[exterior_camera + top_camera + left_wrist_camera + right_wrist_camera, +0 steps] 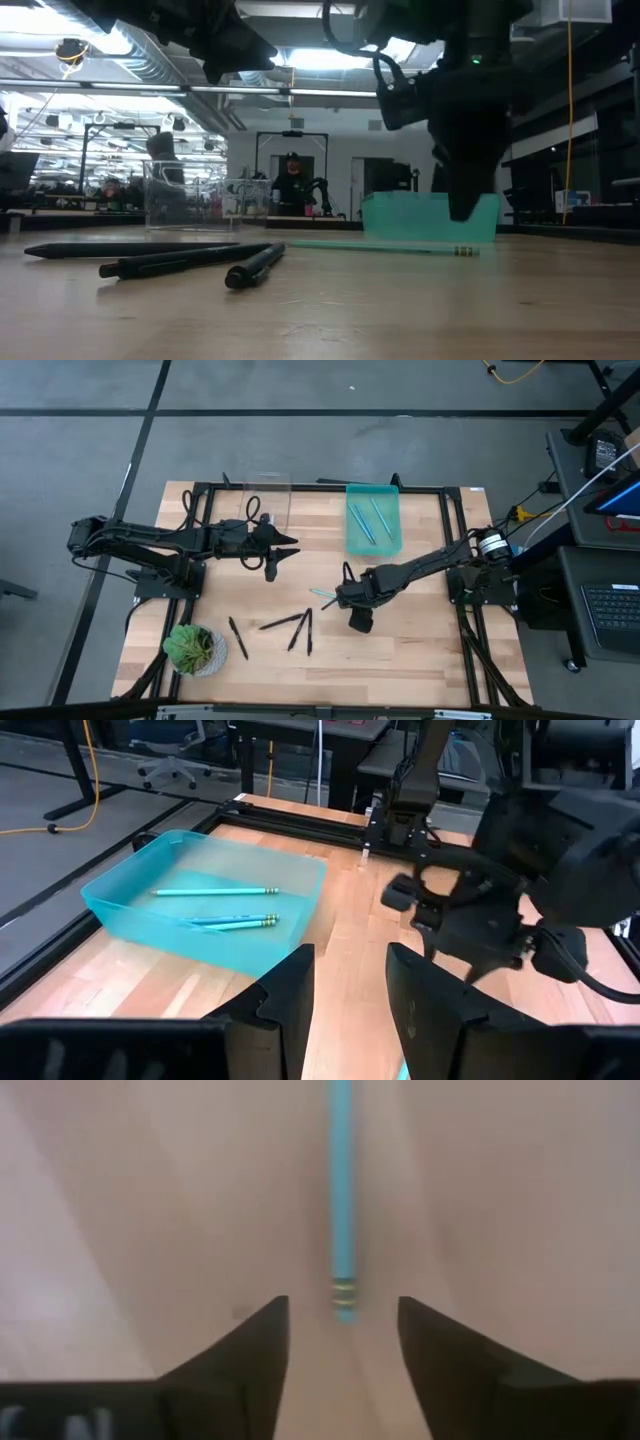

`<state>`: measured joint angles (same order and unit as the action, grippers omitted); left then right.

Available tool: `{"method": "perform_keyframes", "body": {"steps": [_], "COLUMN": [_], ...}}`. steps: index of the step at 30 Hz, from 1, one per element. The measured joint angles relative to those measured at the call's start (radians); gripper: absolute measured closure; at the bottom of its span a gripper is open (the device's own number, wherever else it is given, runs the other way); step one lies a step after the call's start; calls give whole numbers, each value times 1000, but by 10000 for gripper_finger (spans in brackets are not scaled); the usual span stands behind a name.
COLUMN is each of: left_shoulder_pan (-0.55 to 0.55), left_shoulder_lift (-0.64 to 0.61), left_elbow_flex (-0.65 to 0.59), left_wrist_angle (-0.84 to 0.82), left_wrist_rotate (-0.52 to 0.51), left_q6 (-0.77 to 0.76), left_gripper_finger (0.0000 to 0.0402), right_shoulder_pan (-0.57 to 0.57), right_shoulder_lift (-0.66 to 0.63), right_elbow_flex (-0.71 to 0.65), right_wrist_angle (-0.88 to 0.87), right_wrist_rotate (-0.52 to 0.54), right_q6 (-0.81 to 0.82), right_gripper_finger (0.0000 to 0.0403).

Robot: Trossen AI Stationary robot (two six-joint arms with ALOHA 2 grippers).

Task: Sort pens & pencils
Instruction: Put the blue pencil into the blue bin

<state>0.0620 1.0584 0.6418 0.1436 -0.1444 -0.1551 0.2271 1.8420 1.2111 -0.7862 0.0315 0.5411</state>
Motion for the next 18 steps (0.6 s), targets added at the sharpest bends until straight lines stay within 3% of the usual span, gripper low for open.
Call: {"method": "perform_keyframes", "body": {"steps": [4,8,18], "left_shoulder_pan": [0,0,0], "left_shoulder_lift": [0,0,0], "left_elbow_flex": [0,0,0], "left_wrist_angle": [0,0,8], "left_wrist_rotate": [0,0,0], "left_q6": [0,-1,-2], "left_gripper_finger": [281,281,281], "right_shoulder_pan": [16,15,16], "right_shoulder_lift": [0,2,23], "right_elbow_flex": [-51,-85,-134], "right_wrist_angle": [53,76,159], "right_wrist_rotate": [-1,3,57], "right_q6": [5,6,30], "right_gripper_finger": [177,177,260]}}
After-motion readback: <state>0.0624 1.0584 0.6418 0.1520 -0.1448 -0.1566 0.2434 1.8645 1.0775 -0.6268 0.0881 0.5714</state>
